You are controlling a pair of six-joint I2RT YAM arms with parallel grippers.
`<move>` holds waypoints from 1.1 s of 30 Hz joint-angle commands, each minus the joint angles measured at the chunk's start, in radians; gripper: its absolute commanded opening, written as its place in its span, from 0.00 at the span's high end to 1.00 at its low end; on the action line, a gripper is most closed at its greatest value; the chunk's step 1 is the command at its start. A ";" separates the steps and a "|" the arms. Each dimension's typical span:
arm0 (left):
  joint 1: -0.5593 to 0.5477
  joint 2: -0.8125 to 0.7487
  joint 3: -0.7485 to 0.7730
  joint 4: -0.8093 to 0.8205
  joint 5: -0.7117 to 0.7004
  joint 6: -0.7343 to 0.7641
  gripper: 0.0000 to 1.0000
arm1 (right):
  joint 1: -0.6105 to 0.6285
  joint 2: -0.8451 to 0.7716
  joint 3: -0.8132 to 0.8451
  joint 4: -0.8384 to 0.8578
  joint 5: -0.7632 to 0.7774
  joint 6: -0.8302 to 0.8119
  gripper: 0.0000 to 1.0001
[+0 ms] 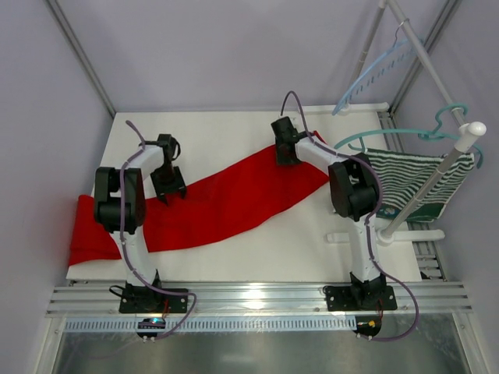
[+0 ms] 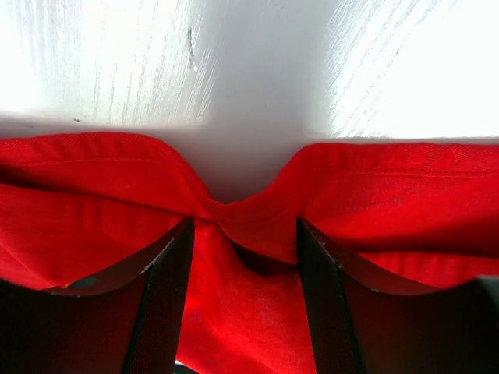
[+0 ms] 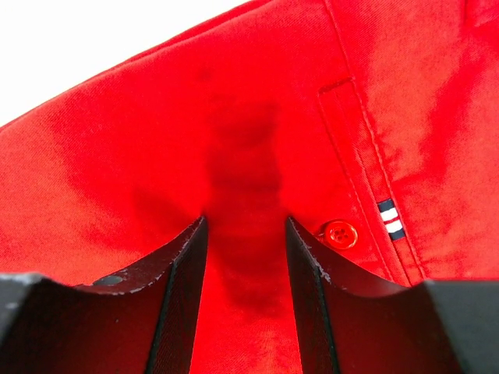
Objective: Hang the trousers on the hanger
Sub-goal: Fold the trousers
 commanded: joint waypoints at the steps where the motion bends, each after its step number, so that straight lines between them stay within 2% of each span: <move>1: 0.007 -0.002 0.002 0.010 -0.101 -0.019 0.44 | -0.008 0.045 0.083 -0.028 0.015 -0.041 0.52; 7: 0.033 -0.057 -0.083 0.051 -0.087 -0.098 0.44 | -0.008 0.072 0.206 -0.060 -0.003 -0.081 0.52; 10: 0.027 -0.115 -0.081 0.056 -0.055 -0.057 0.44 | -0.008 0.048 0.219 -0.078 -0.014 -0.087 0.52; 13: -0.014 -0.169 -0.017 0.013 -0.097 -0.002 0.40 | -0.007 -0.016 0.185 -0.098 -0.037 -0.044 0.52; 18: -0.100 -0.246 0.034 0.007 -0.015 0.086 0.36 | -0.002 -0.145 0.035 -0.059 -0.102 0.028 0.52; 23: -0.116 -0.235 0.032 0.002 0.042 0.095 0.36 | 0.009 -0.159 -0.025 -0.048 -0.109 0.034 0.52; 29: -0.116 -0.139 -0.004 -0.003 0.017 0.101 0.37 | 0.009 -0.159 -0.076 -0.019 -0.115 0.048 0.52; 33: -0.116 -0.100 -0.032 0.019 0.075 0.100 0.39 | 0.007 -0.136 -0.129 0.004 -0.088 0.053 0.52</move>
